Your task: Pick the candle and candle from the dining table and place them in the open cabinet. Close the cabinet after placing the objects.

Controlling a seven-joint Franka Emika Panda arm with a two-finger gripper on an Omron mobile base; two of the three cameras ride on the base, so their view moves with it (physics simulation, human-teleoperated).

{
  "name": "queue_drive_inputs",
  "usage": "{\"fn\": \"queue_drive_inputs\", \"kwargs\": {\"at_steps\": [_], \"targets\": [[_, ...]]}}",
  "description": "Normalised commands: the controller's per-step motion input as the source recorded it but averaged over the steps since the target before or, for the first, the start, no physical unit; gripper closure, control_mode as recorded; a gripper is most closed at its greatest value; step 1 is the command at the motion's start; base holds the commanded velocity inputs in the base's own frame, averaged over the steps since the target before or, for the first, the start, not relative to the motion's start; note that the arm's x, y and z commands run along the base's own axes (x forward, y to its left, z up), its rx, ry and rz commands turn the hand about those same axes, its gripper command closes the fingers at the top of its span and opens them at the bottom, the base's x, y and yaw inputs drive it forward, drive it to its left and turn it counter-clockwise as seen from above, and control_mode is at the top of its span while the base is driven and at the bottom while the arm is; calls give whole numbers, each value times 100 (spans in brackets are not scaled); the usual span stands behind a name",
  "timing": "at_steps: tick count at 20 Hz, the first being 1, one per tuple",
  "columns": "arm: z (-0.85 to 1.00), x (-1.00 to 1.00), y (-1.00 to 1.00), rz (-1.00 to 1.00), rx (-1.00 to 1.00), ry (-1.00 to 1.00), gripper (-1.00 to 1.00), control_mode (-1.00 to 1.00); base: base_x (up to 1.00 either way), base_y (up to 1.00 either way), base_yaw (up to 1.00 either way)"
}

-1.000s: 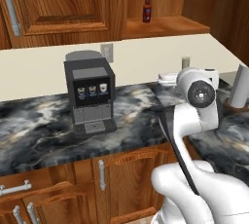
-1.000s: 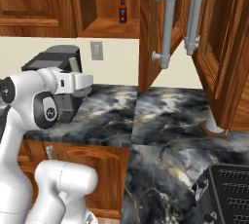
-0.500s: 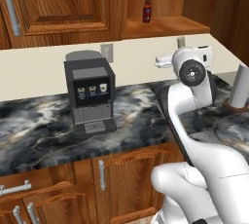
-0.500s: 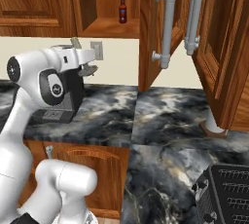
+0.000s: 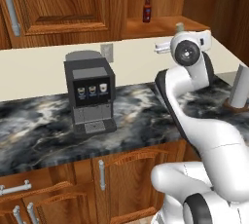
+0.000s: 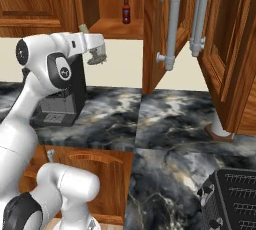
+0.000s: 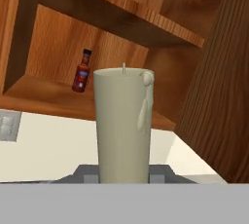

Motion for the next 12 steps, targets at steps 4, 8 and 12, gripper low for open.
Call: {"fn": "queue_drive_inputs", "kwargs": {"at_steps": [4, 8, 12], "targets": [[11, 31, -29, 0, 2, 0, 100, -100, 0, 0, 0], [20, 23, -32, 0, 1, 0, 100, -100, 0, 0, 0], [30, 11, -23, 0, 0, -3, 100, -100, 0, 0, 0]]}}
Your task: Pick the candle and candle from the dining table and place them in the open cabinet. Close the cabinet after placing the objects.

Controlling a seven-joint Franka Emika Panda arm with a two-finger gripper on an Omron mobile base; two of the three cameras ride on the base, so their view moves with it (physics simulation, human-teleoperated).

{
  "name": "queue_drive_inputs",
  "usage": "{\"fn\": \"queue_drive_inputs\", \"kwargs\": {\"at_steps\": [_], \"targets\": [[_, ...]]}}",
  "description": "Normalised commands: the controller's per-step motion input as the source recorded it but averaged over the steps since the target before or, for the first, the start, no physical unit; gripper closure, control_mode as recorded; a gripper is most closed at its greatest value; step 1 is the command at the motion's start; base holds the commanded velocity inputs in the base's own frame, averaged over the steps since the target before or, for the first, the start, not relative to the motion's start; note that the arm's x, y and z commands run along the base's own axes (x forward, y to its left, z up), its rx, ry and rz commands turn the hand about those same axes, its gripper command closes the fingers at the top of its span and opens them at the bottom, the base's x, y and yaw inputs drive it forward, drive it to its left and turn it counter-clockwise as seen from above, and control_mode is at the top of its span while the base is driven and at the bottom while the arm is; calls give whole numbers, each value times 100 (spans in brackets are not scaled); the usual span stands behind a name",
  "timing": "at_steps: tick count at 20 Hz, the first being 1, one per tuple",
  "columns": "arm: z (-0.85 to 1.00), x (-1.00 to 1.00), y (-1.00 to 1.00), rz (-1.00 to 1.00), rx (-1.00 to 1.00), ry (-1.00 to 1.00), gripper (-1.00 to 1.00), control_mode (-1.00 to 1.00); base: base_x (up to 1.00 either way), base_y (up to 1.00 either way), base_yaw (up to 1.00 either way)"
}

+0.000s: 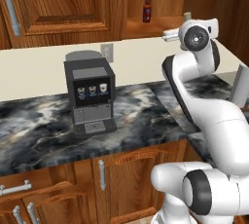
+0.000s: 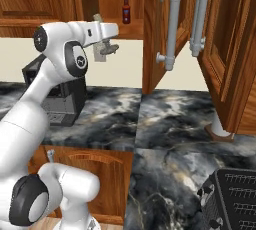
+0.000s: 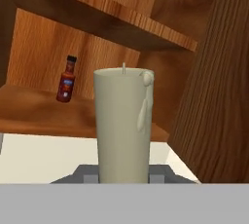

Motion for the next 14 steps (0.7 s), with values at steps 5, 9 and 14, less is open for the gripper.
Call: {"fn": "queue_drive_inputs", "kwargs": {"at_steps": [5, 9, 14], "targets": [[35, 22, -21, 0, 0, -5, 100, -100, 0, 0, 0], [11, 40, -13, 0, 8, -1, 100, -100, 0, 0, 0], [0, 47, -7, 0, 17, 0, 100, -100, 0, 0, 0]]}}
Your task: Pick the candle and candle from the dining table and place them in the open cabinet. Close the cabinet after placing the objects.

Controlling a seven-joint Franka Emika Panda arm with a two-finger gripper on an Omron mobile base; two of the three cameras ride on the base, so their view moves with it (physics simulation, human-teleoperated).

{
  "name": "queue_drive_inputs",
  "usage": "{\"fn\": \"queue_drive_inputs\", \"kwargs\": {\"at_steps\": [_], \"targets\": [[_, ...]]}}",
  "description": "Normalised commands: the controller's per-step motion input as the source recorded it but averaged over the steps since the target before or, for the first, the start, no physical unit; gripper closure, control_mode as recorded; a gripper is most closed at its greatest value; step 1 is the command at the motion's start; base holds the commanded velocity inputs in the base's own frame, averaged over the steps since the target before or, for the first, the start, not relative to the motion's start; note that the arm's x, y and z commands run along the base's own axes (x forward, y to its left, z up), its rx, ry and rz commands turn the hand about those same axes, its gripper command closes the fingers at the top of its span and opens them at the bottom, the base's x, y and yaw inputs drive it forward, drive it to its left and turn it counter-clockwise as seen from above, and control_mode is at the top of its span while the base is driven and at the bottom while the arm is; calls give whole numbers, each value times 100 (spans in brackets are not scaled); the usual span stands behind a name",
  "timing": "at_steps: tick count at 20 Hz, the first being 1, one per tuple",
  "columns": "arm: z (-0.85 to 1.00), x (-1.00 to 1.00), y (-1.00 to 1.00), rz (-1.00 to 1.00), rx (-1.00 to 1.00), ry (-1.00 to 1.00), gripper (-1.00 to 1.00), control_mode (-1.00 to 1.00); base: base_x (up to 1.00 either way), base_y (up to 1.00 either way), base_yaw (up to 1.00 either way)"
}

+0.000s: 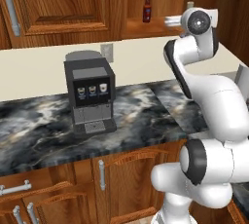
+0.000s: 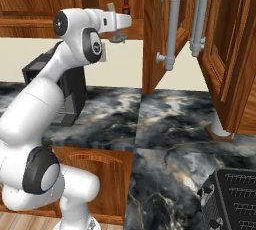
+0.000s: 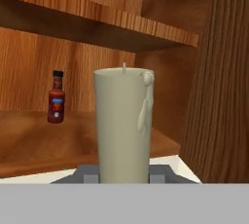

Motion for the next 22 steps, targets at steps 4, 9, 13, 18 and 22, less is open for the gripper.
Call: {"fn": "queue_drive_inputs", "kwargs": {"at_steps": [4, 9, 13, 18, 22], "targets": [[0, 51, 0, 0, 20, 0, 100, -100, 0, 0, 0], [0, 50, 0, 0, 4, 0, 100, -100, 0, 0, 0], [0, 47, 0, 0, 1, 0, 100, -100, 0, 0, 0], [-8, 41, 0, 0, 0, 0, 100, -100, 0, 0, 0], [-20, 35, 0, 0, 0, 0, 100, -100, 0, 0, 0]]}}
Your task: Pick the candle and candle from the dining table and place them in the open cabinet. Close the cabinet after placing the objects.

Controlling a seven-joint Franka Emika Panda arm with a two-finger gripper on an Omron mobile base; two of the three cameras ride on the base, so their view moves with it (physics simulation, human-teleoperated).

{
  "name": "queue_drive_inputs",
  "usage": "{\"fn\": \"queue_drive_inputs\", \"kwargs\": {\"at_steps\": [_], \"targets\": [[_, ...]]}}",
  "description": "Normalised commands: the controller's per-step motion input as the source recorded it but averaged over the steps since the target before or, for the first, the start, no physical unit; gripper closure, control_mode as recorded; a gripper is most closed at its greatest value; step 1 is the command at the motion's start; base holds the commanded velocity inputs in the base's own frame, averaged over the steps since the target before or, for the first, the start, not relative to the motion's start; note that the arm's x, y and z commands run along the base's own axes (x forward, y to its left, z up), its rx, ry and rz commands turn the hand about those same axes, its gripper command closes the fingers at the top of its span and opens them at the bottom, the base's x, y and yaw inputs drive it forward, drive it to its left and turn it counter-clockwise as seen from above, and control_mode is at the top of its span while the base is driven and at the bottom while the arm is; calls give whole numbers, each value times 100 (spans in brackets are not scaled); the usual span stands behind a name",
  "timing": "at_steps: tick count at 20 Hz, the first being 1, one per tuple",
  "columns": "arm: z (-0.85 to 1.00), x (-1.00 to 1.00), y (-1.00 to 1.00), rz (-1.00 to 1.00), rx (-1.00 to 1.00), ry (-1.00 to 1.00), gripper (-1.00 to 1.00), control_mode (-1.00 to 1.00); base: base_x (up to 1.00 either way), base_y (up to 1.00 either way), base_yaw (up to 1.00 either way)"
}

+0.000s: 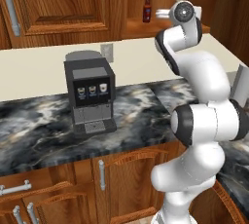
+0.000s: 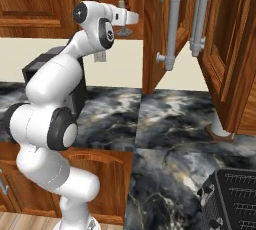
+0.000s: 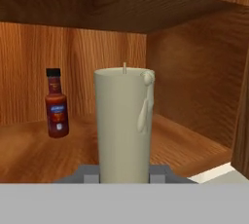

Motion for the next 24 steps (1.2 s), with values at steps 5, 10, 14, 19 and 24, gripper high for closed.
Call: {"fn": "queue_drive_inputs", "kwargs": {"at_steps": [5, 10, 14, 19, 24], "targets": [[-27, 28, 0, 1, 0, -1, 100, -100, 0, 0, 0], [-26, 24, 0, 2, 0, -1, 100, -100, 0, 0, 0], [-11, 24, 0, 1, 0, -2, 100, -100, 0, 0, 0], [10, 7, -5, 0, 0, -7, 100, -100, 0, 0, 0], [34, 0, -4, 0, 0, -10, 100, -100, 0, 0, 0]]}}
